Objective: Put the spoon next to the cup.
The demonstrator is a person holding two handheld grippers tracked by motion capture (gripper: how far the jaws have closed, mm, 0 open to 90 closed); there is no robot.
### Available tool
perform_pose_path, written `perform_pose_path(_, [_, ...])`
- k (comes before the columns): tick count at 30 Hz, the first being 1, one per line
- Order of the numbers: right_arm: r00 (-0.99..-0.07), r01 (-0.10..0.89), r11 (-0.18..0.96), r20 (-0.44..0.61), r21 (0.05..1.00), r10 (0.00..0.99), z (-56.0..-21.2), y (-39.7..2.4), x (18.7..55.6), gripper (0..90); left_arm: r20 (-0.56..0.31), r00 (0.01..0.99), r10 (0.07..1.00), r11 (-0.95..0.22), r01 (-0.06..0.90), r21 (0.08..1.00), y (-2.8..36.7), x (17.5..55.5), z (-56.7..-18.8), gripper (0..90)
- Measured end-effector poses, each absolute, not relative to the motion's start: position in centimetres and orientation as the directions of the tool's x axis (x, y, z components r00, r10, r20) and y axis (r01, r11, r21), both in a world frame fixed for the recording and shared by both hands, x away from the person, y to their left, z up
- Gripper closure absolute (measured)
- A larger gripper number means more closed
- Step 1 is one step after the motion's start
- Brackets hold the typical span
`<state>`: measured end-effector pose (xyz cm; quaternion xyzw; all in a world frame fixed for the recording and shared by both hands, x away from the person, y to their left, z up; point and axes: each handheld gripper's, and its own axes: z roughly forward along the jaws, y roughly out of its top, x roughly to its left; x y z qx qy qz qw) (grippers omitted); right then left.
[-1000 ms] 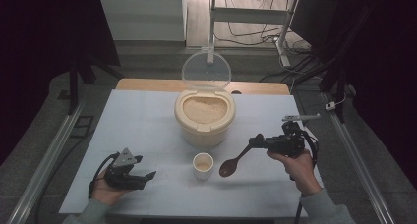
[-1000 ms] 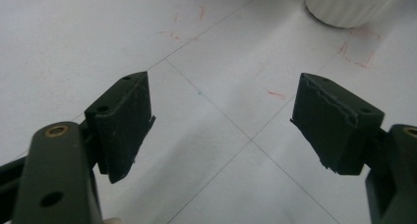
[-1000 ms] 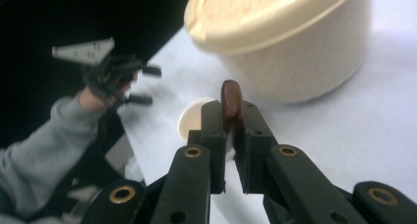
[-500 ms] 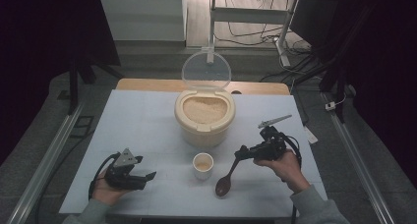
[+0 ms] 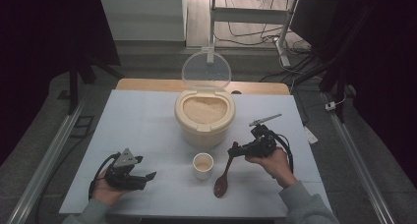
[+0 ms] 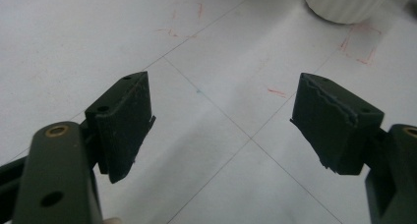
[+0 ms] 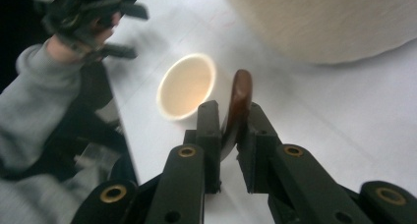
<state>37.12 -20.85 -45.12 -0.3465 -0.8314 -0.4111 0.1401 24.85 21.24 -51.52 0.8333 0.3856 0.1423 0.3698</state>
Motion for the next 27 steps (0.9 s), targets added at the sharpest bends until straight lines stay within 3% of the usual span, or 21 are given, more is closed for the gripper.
perform_pose_path(10, [-0.686,0.711,0.334,0.508,0.619,0.52,-48.1,-20.3,38.3,72.9,-0.044,0.664,0.747,-0.435,0.537,0.723,21.2,24.9,-51.5,22.5])
perform_pose_path(27, [-0.656,0.693,0.297,0.404,0.657,0.637,-51.5,-19.8,38.6,61.3,-0.041,0.666,0.745,-0.441,0.538,0.718,21.1,24.9,-51.6,22.5])
